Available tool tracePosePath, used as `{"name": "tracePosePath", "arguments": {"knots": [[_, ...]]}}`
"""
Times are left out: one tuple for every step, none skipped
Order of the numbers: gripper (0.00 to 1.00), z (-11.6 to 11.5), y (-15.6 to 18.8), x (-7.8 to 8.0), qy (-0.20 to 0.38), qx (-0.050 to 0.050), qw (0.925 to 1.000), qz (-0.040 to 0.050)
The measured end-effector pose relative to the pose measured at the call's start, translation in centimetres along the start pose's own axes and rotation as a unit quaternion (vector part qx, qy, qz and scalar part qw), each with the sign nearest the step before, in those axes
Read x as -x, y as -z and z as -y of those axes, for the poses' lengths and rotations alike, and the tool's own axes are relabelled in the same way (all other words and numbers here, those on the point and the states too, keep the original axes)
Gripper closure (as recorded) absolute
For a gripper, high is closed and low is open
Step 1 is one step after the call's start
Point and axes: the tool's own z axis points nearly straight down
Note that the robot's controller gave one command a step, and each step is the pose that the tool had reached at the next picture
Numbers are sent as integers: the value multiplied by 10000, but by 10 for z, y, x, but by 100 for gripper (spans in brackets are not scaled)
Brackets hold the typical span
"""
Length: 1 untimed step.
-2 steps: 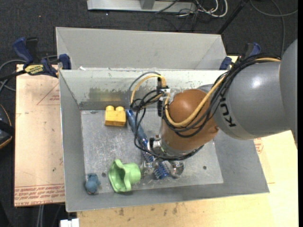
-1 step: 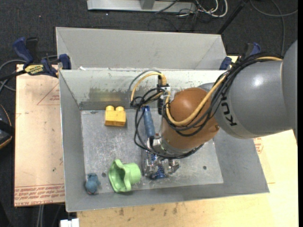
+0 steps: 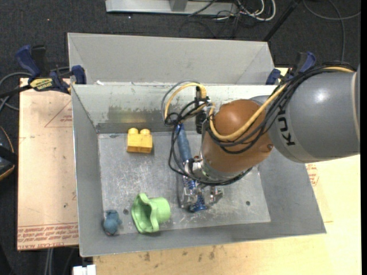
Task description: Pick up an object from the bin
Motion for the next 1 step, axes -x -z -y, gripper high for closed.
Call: {"name": "tracePosePath", "arguments": {"knots": [[100,29,136,-2,89,-34,9999,-35]]}}
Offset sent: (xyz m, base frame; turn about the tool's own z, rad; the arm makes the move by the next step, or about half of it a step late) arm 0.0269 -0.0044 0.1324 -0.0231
